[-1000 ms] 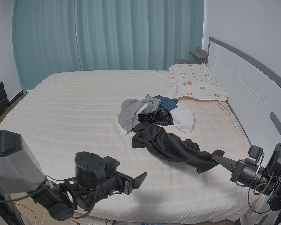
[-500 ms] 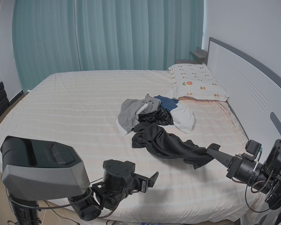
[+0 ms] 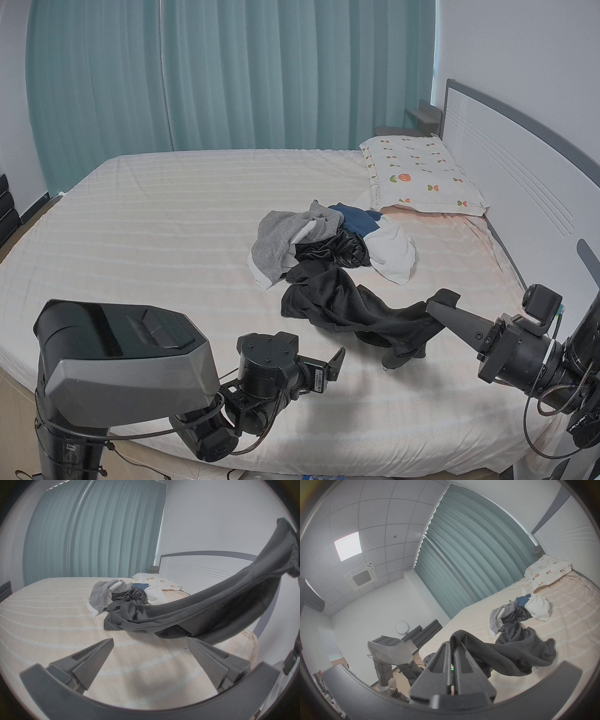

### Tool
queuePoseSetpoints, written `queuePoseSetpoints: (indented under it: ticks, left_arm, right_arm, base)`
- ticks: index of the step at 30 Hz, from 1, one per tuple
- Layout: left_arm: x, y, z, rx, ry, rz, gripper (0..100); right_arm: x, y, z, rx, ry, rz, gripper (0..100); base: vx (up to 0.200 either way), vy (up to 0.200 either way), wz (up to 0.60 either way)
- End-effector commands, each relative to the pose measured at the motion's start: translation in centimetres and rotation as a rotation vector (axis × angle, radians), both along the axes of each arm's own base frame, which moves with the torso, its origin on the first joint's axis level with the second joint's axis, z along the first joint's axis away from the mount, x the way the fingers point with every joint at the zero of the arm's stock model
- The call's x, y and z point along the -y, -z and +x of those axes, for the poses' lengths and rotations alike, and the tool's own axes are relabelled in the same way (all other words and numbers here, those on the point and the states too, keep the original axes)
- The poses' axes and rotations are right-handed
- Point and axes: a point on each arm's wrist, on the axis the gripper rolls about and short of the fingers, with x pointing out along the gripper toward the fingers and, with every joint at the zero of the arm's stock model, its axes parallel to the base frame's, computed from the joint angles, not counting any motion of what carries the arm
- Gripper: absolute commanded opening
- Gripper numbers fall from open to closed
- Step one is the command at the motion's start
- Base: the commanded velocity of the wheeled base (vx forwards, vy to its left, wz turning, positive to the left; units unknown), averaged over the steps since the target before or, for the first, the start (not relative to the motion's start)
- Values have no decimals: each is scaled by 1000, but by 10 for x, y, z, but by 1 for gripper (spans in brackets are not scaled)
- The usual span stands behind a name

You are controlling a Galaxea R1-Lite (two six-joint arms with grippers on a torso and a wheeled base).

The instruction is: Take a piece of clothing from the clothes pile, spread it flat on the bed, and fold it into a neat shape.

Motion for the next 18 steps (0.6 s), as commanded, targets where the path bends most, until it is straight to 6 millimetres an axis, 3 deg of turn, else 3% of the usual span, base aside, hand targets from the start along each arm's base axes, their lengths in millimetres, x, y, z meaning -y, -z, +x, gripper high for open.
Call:
queuePoseSetpoints:
  ticks: [1, 12, 18]
  left_arm:
    - [-1, 11, 11, 11, -38, 3, 100]
    - [6, 23, 34, 29, -83, -26, 100]
    - [-7, 20, 53, 28, -156, -91, 100]
  right_arm:
    - [1, -13, -12, 62, -36, 32, 0]
    - [8, -41, -24, 189, -52, 97, 0]
    - [7, -55, -18, 232, -36, 131, 0]
  base:
    - [0, 0, 0]
    - [0, 0, 0]
    - [0, 0, 0]
